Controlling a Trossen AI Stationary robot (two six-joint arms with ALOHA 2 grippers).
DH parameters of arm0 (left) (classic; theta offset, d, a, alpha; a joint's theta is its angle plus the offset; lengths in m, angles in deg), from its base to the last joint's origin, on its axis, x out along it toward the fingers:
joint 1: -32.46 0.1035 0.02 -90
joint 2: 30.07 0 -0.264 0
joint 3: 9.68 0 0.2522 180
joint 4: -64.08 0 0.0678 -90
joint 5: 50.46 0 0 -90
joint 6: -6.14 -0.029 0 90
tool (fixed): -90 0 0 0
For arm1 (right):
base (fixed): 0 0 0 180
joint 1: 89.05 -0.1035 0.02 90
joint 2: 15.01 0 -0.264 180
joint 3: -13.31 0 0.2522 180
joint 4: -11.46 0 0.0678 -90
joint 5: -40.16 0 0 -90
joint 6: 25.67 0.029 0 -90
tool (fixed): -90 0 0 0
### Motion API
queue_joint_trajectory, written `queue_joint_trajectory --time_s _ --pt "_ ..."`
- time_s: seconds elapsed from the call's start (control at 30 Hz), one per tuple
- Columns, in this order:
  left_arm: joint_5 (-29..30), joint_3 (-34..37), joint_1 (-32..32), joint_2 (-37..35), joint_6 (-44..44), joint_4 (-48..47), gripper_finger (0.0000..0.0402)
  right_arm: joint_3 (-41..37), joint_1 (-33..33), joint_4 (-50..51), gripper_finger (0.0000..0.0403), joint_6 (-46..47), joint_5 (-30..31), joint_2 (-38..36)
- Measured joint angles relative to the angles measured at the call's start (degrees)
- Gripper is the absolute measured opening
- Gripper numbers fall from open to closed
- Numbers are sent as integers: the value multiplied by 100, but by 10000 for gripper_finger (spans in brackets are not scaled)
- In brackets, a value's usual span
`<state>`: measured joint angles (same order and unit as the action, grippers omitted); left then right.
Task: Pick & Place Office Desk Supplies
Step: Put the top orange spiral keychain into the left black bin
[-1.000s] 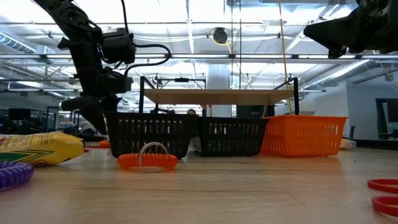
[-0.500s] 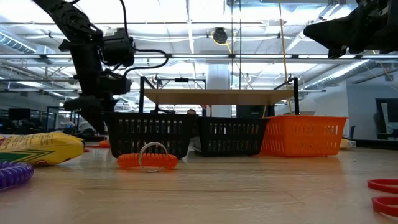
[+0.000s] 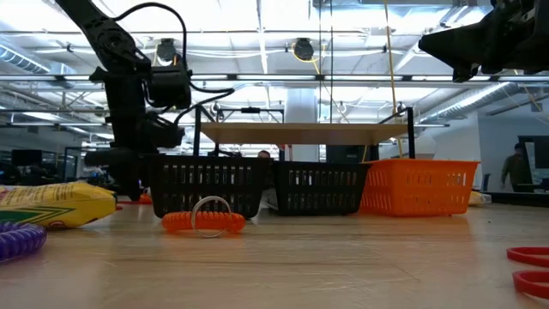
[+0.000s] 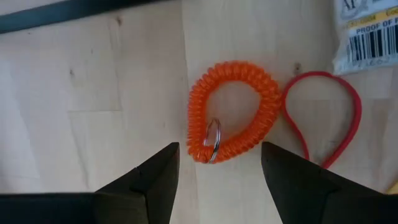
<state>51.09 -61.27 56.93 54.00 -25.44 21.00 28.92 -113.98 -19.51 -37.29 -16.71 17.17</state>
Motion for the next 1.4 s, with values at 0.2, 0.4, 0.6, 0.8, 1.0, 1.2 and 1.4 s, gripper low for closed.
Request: queue_joint_trajectory --time_s 0.2,0.4,0.6,0.8,1.0,1.2,1.4 --pt "164 -101 46 -50 -92 11 225 0 14 0 45 2 4 0" --pt "135 -114 41 -59 -116 87 225 0 15 3 45 42 4 22" --pt "153 -114 38 -59 -122 84 225 0 15 4 45 44 4 29" --pt "234 -114 38 -61 -131 89 225 0 15 2 45 44 4 29" --pt "405 -116 31 -63 -174 110 225 -1 15 2 45 44 4 29" --pt "361 -116 11 -63 -172 396 225 -2 15 2 45 44 4 29" --pt "352 -118 -76 -66 -172 597 225 0 15 2 45 44 4 29"
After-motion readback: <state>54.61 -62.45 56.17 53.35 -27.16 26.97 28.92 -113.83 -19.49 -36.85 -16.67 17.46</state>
